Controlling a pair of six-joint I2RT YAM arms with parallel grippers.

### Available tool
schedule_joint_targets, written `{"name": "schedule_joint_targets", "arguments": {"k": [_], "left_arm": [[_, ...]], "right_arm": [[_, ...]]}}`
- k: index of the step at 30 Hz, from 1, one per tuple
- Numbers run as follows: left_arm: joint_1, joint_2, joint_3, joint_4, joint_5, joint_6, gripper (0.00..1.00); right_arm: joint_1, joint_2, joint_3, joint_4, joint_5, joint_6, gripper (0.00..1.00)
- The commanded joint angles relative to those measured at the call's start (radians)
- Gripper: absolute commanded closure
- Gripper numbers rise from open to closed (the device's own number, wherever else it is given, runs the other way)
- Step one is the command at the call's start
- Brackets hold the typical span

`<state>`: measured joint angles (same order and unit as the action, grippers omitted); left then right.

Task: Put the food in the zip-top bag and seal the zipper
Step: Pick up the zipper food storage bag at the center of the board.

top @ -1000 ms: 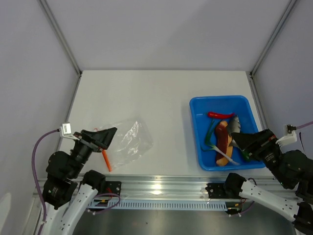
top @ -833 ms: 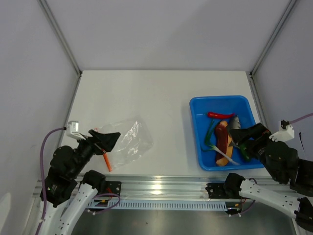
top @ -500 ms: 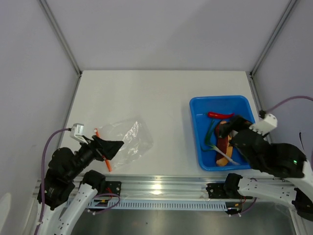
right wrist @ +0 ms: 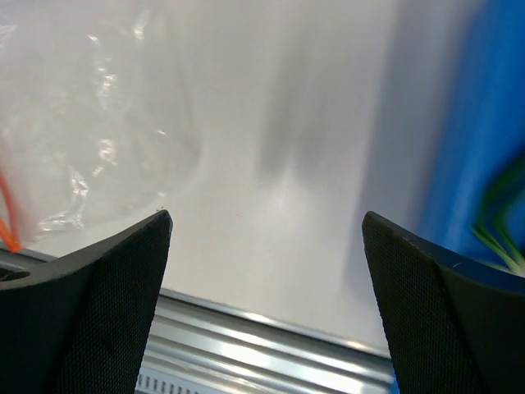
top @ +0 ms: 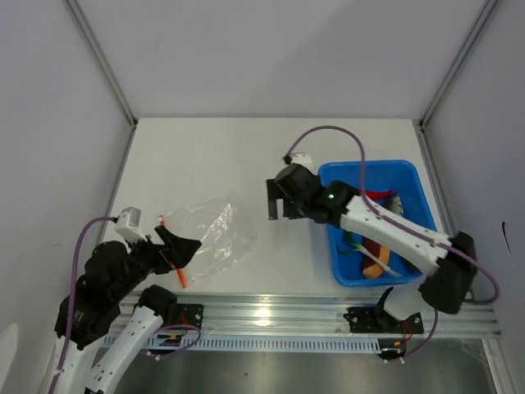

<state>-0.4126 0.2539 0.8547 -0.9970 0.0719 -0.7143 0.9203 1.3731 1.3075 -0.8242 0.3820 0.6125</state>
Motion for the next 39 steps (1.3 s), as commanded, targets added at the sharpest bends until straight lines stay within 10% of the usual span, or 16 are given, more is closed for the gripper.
{"name": "schedule_joint_targets", "arguments": {"k": [1, 15, 18, 25, 33, 39], "left_arm": [[-0.003, -0.05, 0.029, -0.055, -0.041, 0.006, 0.0], [-0.003, -0.111, 0.049, -0.069, -0.026, 0.006, 0.01], [-0.003, -0.108, 0.038, -0.052, -0.018, 0.003, 0.01], [-0.003, -0.085, 0.014, -0.006, 0.017, -0.002, 0.02], [-0.003, -0.027, 0.055, 0.018, -0.017, 0.027, 0.03], [-0.003, -0.013, 0.089, 0.046, -0.03, 0.052, 0.05]], "right_arm": [[0.023, 0.174, 0.096, 0.192, -0.163, -0.109, 0.01], [0.005, 0.584, 0.095, 0.525, -0.501, -0.128, 0.16], [0.006, 0.59, 0.076, 0.586, -0.563, -0.115, 0.29], [-0.043, 0.566, 0.032, 0.643, -0.623, -0.109, 1.0], [-0.159, 0.21, -0.027, 0.593, -0.572, -0.142, 1.0], [-0.384, 0.006, -0.065, 0.517, -0.81, -0.149, 1.0]]}}
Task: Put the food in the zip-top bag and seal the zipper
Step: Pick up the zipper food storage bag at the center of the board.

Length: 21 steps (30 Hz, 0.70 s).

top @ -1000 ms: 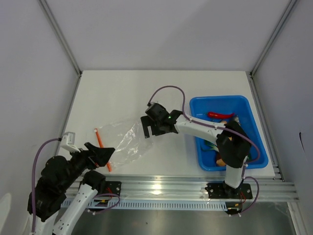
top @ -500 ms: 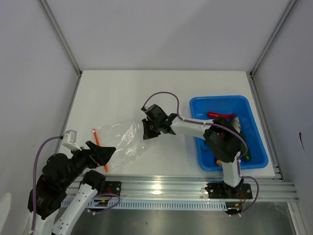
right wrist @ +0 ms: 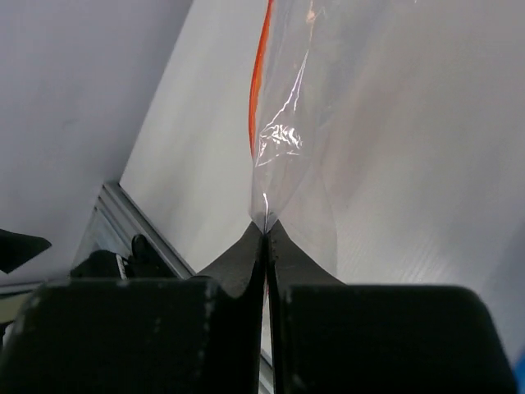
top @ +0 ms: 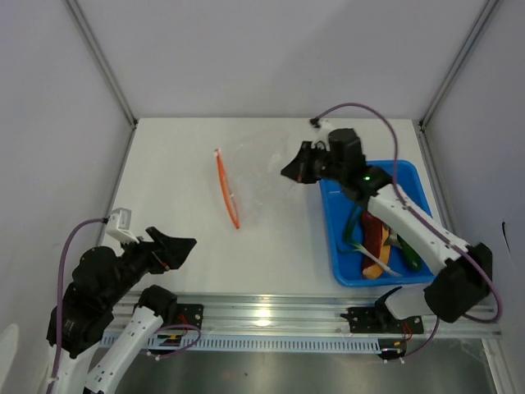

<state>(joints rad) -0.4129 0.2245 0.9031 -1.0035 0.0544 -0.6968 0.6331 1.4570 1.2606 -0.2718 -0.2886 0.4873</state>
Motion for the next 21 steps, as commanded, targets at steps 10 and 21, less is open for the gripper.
{"name": "schedule_joint_targets", "arguments": {"k": [10, 21], "left_arm": [[-0.003, 0.053, -0.087, 0.316, 0.18, -0.024, 0.12], [0.063, 0.229, -0.262, 0.629, 0.453, -0.078, 0.37]], "right_arm": [[-0.43, -0.359, -0.162, -0.007, -0.651, 0.063, 1.0], [-0.568, -0.524, -0.178, -0.023, -0.866, 0.181, 1.0]]}}
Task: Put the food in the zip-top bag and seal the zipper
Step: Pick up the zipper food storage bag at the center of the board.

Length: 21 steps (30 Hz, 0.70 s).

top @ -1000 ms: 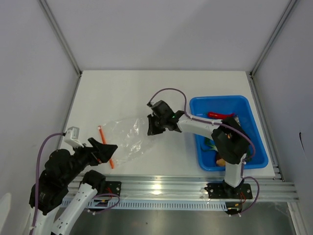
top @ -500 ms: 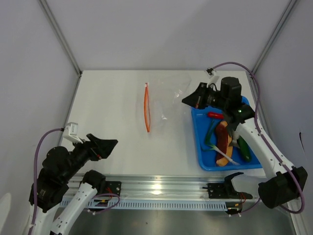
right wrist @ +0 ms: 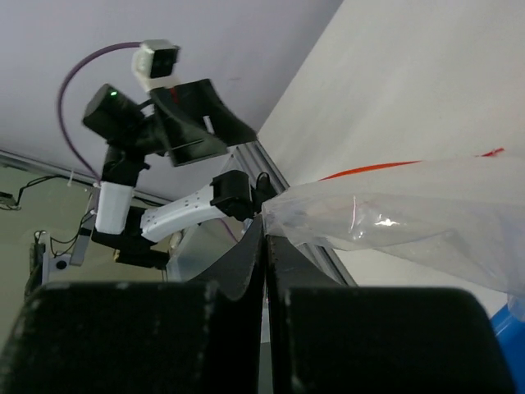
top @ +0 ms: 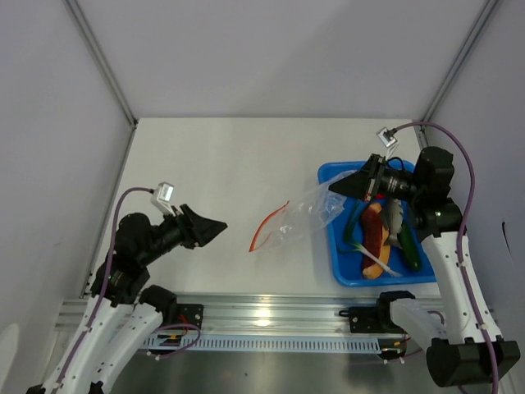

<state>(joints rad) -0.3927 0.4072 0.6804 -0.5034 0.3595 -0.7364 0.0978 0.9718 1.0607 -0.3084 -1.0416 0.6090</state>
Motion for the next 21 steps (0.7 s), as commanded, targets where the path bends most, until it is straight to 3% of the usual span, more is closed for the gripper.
{"name": "schedule_joint_targets", "arguments": {"k": [1, 7, 10, 13, 14, 15, 17, 21], "left_arm": [[0.061, 0.059, -0.062, 0.182, 0.182, -0.067, 0.37], [0.141, 0.145, -0.194, 0.477, 0.381, -0.233, 0.37], [0.143, 0.254, -0.199, 0.523, 0.442, -0.32, 0.41], [0.141, 0.366, -0.277, 0.798, 0.539, -0.533, 0.41], [0.143, 0.395, -0.319, 0.985, 0.553, -0.596, 0.39], [0.141, 0.45, -0.356, 1.066, 0.561, -0.71, 0.37], [0.14, 0.51, -0.39, 1.236, 0.573, -0.793, 0.37], [0.138, 0.604, -0.432, 1.382, 0.57, -0.929, 0.37]], "right_arm": [[-0.038, -0.051, 0.033, 0.015, -0.121, 0.081, 1.0], [-0.04, -0.067, 0.085, 0.011, -0.129, 0.12, 1.0], [-0.041, -0.068, 0.102, 0.038, -0.138, 0.14, 1.0], [-0.041, -0.067, 0.101, 0.096, -0.146, 0.172, 1.0], [-0.041, -0.068, 0.096, 0.115, -0.146, 0.201, 1.0], [-0.041, -0.065, 0.096, 0.13, -0.146, 0.21, 1.0], [-0.041, -0.061, 0.104, 0.164, -0.141, 0.231, 1.0], [-0.041, -0.053, 0.11, 0.23, -0.138, 0.296, 1.0]]}}
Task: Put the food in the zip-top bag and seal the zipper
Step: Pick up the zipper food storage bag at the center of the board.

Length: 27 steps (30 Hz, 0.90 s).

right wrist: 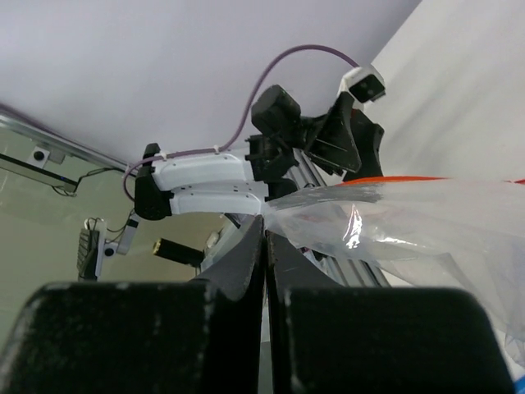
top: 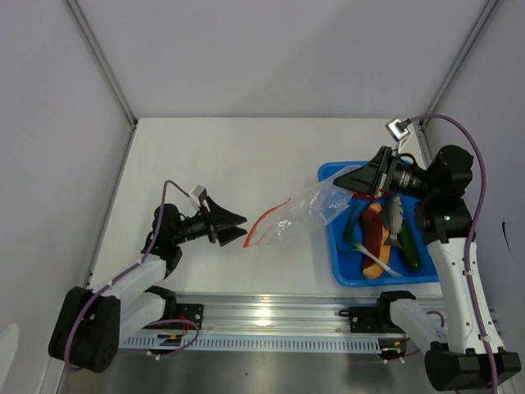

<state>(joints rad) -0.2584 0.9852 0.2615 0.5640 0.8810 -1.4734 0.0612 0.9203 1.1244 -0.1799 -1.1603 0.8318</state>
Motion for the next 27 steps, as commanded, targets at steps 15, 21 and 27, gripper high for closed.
{"name": "schedule_joint_targets", "arguments": {"k": [15, 21, 27], "left_arm": [[-0.188, 0.302, 0.087, 0.625, 0.01, -0.409, 0.43], [-0.237, 0.357, 0.085, 0.732, -0.004, -0.467, 0.5], [-0.281, 0.38, 0.128, 0.749, -0.014, -0.488, 0.53]], "right_arm": [[-0.001, -0.014, 0.031, 0.149, -0.009, 0.096, 1.0], [0.003, -0.012, 0.023, 0.158, -0.001, 0.093, 1.0], [0.028, -0.014, -0.012, 0.212, 0.02, 0.104, 1.0]]}}
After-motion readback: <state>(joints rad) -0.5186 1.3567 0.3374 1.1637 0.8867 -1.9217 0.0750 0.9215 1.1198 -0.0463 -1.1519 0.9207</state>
